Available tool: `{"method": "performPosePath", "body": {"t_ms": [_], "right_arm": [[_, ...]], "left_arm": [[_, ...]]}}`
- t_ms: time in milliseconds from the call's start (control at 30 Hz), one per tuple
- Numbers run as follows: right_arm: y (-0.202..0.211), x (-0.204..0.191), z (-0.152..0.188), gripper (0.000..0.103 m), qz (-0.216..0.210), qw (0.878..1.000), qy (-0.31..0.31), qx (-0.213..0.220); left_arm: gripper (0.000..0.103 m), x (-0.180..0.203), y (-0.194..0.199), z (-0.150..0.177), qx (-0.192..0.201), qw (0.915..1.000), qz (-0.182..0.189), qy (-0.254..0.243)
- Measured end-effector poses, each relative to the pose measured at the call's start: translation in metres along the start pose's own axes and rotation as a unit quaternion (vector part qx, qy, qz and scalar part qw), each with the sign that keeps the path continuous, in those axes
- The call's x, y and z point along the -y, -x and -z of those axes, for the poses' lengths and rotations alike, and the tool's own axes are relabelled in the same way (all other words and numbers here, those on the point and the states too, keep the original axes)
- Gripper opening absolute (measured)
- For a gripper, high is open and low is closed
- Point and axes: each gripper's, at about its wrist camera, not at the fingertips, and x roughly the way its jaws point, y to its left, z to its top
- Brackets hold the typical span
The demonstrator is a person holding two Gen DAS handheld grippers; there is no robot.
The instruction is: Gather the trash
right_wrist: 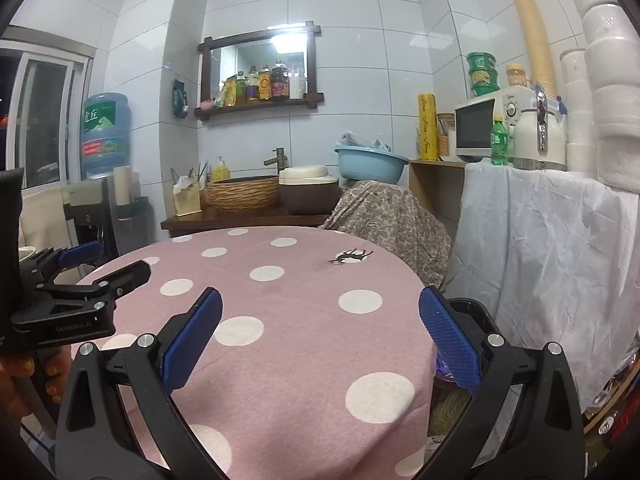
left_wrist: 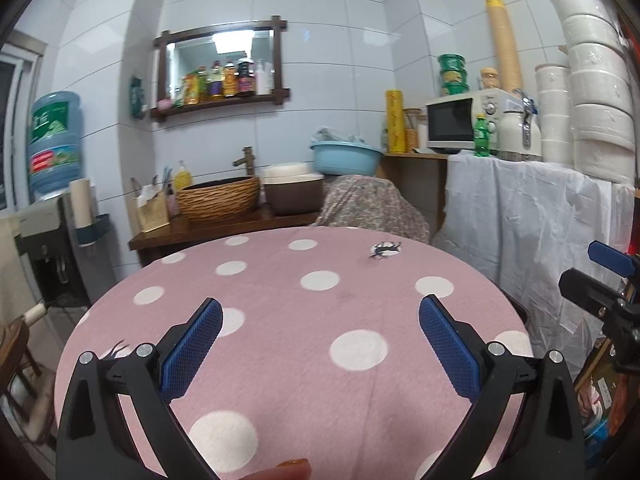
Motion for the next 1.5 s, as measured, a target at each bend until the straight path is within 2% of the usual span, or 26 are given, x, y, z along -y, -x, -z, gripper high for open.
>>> {"method": "performPosePath", "body": {"t_ms": [167, 233, 633, 1500], "right_arm": [[0.012, -0.016, 0.008, 0.097, -0.010, 1.000, 0.012, 0.017], [0.016, -0.018, 0.011, 0.097, -0.018, 1.000, 0.011, 0.021], [0.025, -0.008, 0.014, 0.097, -0.013, 1.000, -0.010, 0.027], [0.030, -0.002, 0.015, 0.097, 0.002, 1.000, -0.003, 0.026]], "left_arm": [[0.098, -0.012, 0.021, 0.011, 0.024, 0.9990, -0.035, 0.016], [0.098, -0.014, 0.024, 0.012, 0.025, 0.9988, -0.038, 0.020], [0.098, -0.016, 0.033, 0.021, 0.024, 0.9985, -0.029, 0.041], [0.098, -0.019, 0.030, 0.018, 0.020, 0.9986, -0.012, 0.047]]}}
